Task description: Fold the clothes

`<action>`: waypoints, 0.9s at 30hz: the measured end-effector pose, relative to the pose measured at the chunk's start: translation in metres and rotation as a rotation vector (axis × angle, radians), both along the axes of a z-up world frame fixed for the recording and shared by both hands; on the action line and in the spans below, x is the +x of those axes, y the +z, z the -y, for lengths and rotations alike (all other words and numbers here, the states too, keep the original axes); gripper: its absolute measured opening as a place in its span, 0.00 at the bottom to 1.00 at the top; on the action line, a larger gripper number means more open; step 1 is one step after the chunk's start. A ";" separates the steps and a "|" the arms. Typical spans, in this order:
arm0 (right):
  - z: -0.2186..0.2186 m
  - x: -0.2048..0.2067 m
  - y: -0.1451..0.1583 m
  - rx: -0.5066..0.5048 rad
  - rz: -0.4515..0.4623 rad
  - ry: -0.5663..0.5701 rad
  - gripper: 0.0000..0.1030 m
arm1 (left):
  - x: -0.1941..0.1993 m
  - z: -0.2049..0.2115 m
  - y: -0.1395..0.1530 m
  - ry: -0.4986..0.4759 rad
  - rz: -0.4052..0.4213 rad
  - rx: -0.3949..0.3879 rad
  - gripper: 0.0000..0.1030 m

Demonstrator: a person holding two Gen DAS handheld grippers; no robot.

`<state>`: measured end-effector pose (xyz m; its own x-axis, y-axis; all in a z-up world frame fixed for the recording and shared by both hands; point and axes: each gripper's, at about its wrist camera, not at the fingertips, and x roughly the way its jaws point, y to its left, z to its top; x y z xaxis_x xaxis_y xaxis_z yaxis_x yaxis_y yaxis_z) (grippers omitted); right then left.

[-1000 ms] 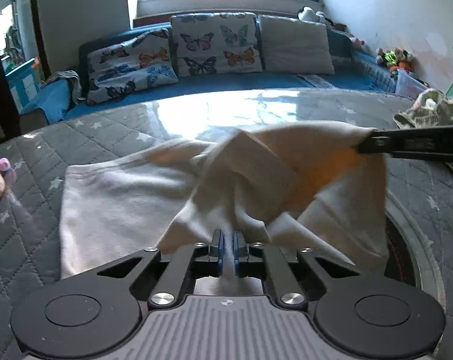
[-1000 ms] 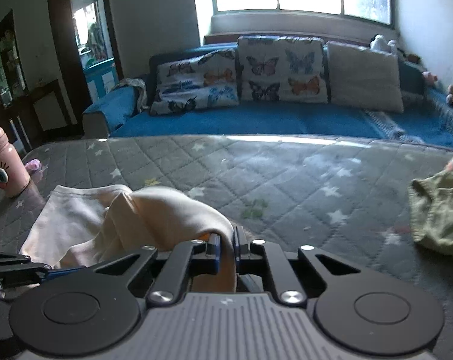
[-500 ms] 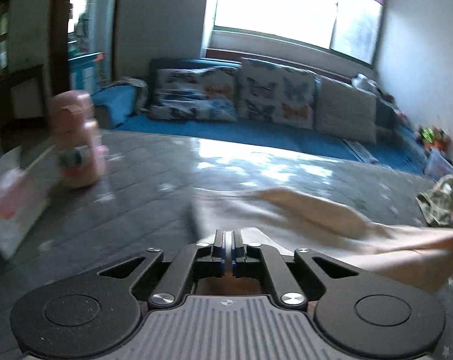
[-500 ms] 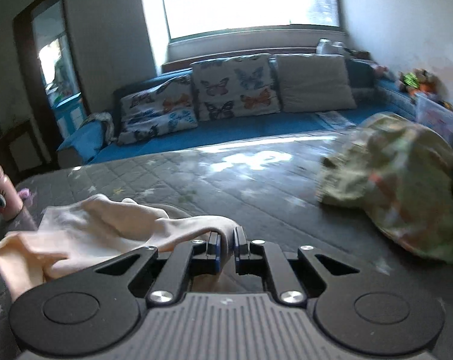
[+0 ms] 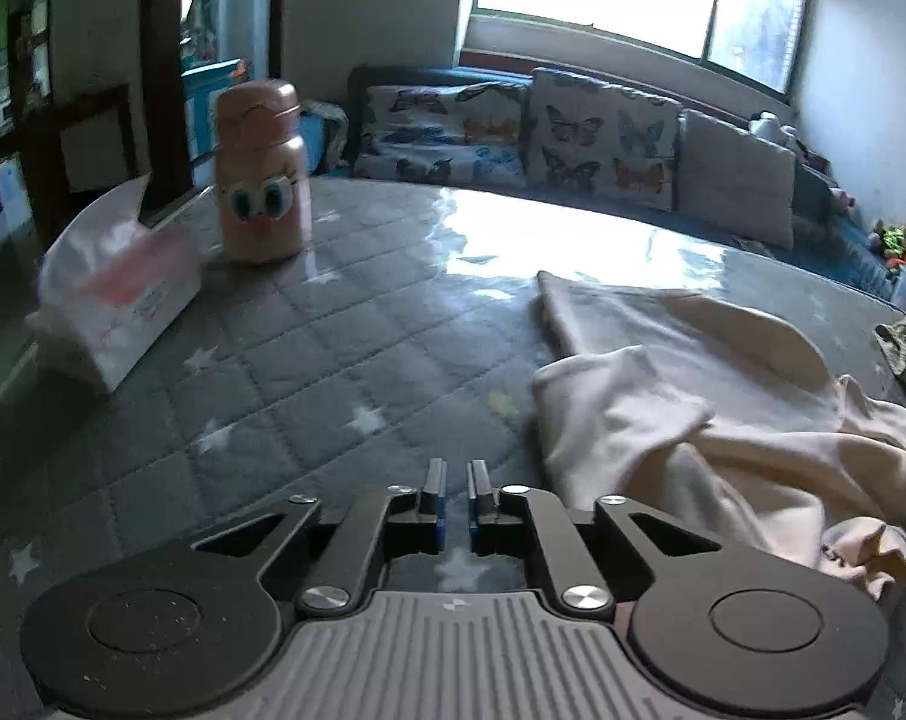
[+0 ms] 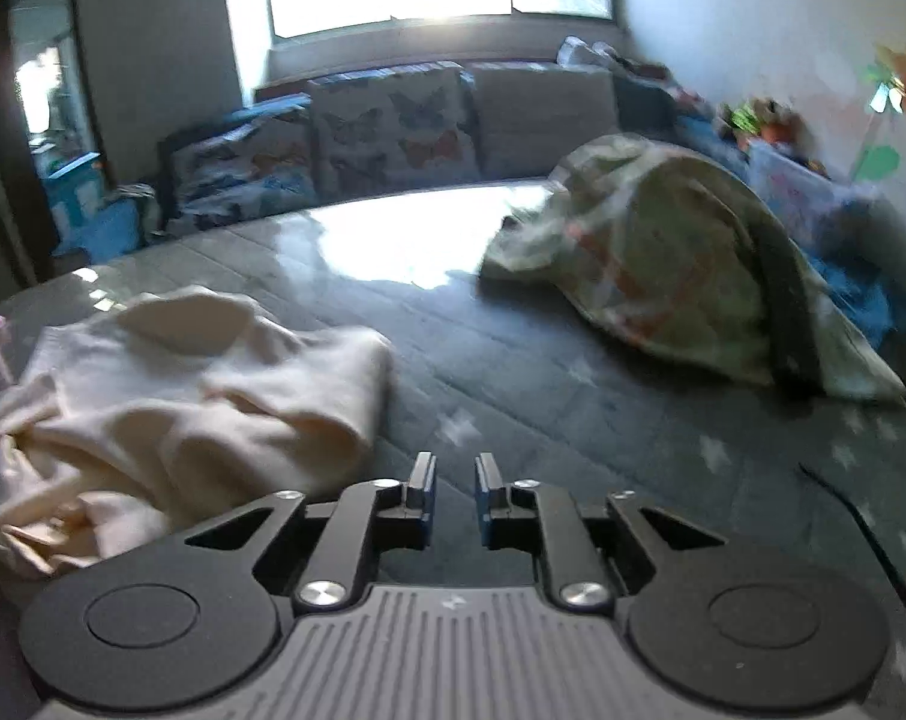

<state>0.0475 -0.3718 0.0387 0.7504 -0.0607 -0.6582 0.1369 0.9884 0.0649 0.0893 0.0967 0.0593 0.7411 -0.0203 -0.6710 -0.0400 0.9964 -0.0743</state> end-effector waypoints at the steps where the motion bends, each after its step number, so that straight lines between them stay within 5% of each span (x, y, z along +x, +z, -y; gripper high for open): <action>1: -0.006 0.004 0.003 -0.003 0.012 0.025 0.24 | 0.002 0.006 0.001 -0.013 0.010 0.011 0.24; 3: -0.018 0.012 0.009 -0.008 0.031 0.079 0.26 | 0.005 0.020 0.001 -0.045 0.030 0.037 0.46; 5: -0.033 0.025 0.010 -0.005 0.029 0.140 0.30 | 0.009 0.033 0.002 -0.081 0.045 0.064 0.52; 7: -0.052 0.043 0.005 -0.011 0.006 0.212 0.38 | 0.014 0.046 0.001 -0.128 0.054 0.089 0.53; 17: -0.080 0.093 -0.027 -0.040 -0.065 0.248 0.38 | 0.039 0.094 -0.020 -0.291 0.057 0.234 0.53; 20: -0.077 0.097 -0.030 -0.030 -0.068 0.234 0.35 | 0.046 0.100 -0.026 -0.332 0.040 0.248 0.46; 24: -0.071 0.097 -0.031 -0.027 -0.062 0.209 0.09 | 0.053 0.099 -0.032 -0.341 0.016 0.245 0.14; 27: -0.061 0.091 -0.024 -0.029 -0.023 0.169 0.04 | 0.053 0.093 -0.028 -0.311 0.026 0.225 0.07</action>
